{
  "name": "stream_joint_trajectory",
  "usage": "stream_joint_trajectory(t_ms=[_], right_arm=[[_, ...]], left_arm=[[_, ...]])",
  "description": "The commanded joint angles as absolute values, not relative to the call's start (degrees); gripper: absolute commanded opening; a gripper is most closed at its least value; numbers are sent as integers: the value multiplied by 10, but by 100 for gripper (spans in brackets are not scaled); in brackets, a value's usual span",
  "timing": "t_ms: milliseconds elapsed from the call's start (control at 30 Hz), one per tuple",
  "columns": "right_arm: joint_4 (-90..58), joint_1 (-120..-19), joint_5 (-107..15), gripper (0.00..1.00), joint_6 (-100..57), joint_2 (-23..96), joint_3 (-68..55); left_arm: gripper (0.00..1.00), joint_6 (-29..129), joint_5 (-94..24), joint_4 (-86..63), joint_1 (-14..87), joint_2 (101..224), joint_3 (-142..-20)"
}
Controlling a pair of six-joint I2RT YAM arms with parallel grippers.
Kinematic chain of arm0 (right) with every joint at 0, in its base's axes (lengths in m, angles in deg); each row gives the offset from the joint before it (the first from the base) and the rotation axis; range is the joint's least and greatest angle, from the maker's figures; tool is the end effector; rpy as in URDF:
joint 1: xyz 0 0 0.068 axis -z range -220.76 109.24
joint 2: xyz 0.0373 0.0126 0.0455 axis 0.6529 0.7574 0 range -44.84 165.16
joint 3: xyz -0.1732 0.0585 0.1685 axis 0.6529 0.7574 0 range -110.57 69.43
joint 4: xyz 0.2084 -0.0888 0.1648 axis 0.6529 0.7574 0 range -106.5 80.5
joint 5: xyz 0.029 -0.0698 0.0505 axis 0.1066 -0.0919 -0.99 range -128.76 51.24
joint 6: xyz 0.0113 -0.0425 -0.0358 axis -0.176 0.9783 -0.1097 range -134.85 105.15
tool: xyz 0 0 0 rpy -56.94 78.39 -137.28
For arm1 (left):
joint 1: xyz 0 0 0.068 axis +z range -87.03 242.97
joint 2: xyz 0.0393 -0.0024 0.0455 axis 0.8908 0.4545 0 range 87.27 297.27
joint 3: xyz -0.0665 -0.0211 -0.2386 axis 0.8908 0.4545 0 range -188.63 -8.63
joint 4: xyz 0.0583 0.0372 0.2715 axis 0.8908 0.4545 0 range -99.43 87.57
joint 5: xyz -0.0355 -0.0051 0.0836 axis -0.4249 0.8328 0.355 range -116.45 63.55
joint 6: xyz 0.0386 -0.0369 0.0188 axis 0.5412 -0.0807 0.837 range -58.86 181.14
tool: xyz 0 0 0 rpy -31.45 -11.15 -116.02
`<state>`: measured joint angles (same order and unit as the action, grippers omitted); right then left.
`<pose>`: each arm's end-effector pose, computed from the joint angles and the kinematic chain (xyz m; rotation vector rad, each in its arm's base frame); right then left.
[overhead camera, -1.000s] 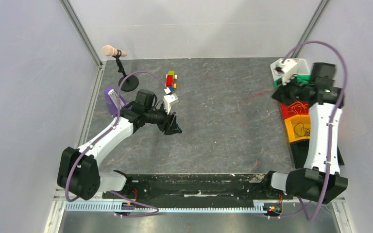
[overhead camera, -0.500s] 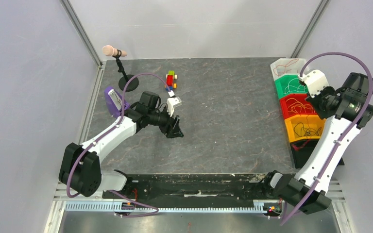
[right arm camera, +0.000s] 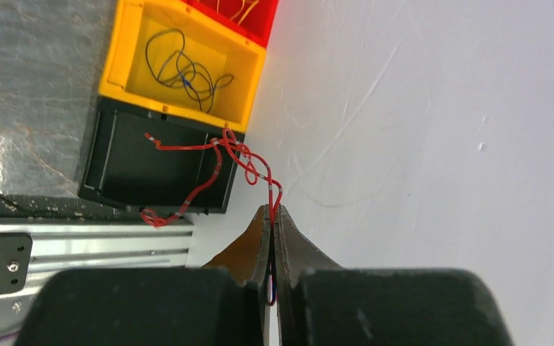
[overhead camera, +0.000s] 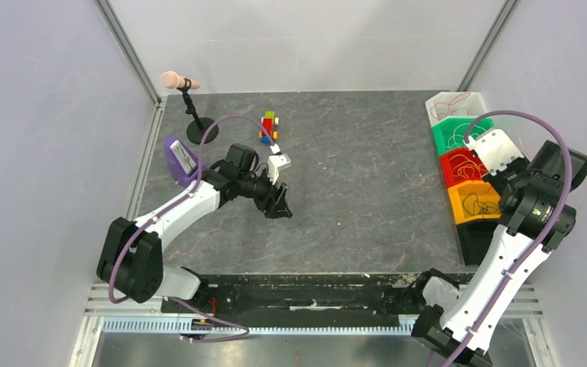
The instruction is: Untangle the cables
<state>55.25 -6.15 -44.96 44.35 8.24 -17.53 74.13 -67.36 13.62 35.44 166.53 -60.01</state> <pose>0.1279 -0.0830 0.4324 -0.5590 2.2732 -0.7492 0.2569 -0.1632 0.1967 1.1199 2.1243 -0.9878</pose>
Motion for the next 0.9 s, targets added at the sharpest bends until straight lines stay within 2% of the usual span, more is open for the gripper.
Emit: stream_joint_trajectory(t_ms=[0, 333, 567, 867], right_arm=[[523, -61, -368, 0, 438, 87, -152], [352, -60, -333, 0, 477, 47, 47], [269, -43, -325, 0, 537, 39, 138], [221, 46, -375, 0, 583, 81, 84]], left_arm=[[72, 772, -678, 116, 348, 1664, -628], [72, 770, -667, 118, 344, 1650, -625], [72, 771, -655, 121, 344, 1628, -602], [72, 768, -651, 121, 344, 1633, -604]])
